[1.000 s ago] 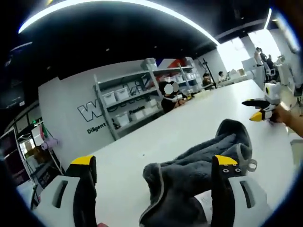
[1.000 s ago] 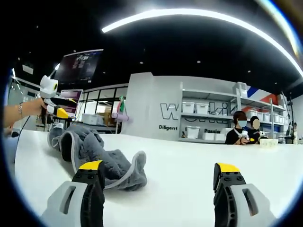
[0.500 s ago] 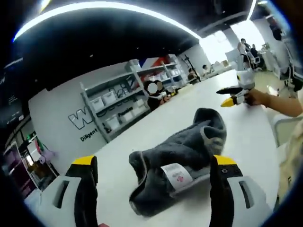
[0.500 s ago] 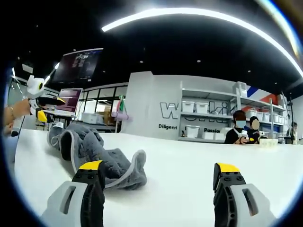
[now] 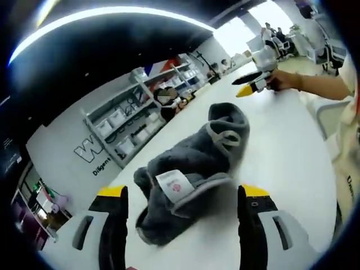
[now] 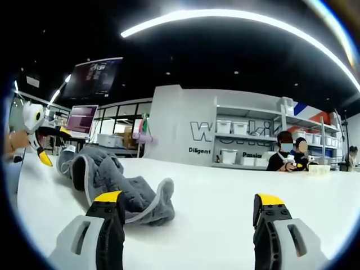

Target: Fold the towel on the table until its edges align and the towel forms a compact rectangular stack.

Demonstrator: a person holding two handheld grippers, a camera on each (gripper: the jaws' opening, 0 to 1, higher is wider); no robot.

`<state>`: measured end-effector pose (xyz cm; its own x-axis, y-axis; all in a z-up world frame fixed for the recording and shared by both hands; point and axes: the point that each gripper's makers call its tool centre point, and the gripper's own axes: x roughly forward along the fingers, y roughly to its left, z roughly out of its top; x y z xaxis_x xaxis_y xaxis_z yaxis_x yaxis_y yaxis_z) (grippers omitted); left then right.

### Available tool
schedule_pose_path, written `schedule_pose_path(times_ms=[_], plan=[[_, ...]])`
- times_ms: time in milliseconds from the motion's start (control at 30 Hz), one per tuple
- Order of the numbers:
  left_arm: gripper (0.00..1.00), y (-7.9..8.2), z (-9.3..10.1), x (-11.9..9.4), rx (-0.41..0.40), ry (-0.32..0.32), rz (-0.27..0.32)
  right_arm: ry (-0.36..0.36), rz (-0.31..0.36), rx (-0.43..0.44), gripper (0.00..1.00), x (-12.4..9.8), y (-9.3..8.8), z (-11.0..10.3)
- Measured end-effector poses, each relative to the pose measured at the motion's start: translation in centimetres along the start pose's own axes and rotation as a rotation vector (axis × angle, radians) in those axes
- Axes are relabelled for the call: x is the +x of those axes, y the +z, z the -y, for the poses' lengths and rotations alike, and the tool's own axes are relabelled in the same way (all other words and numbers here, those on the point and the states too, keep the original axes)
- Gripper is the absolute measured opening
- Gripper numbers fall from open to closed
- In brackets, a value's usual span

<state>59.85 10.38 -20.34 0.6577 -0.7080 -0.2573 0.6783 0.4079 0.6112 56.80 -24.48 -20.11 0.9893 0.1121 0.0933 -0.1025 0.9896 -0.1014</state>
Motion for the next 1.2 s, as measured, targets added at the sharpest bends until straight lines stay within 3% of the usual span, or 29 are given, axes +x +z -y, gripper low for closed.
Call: schedule_pose_path(times_ms=[200, 367, 433, 633, 967, 1200], plan=[[0.4, -0.2, 1.2, 1.3, 0.033, -0.041, -0.003, 0.0, 0.0, 0.002, 0.97, 0.0, 0.0, 0.0], [0.21, -0.2, 0.6, 2.0, 0.122, 0.0, -0.026, 0.003, 0.009, 0.014, 0.97, 0.1, 0.2, 0.1], [0.16, -0.1, 0.7, 2.1, 0.097, -0.007, -0.016, 0.003, 0.01, 0.018, 0.97, 0.1, 0.2, 0.2], [0.09, -0.1, 0.0, 1.9, -0.047, -0.041, 0.015, 0.005, 0.021, 0.038, 0.98, 0.1, 0.4, 0.2], [0.07, 1.8, -2.7, -0.2, -0.046, 0.014, 0.027, 0.004, 0.042, 0.043, 0.99, 0.0, 0.8, 0.0], [0.06, 3.8, -6.5, 0.1, -0.08, 0.079, 0.049, -0.003, 0.039, 0.048, 0.99, 0.1, 0.7, 0.3]])
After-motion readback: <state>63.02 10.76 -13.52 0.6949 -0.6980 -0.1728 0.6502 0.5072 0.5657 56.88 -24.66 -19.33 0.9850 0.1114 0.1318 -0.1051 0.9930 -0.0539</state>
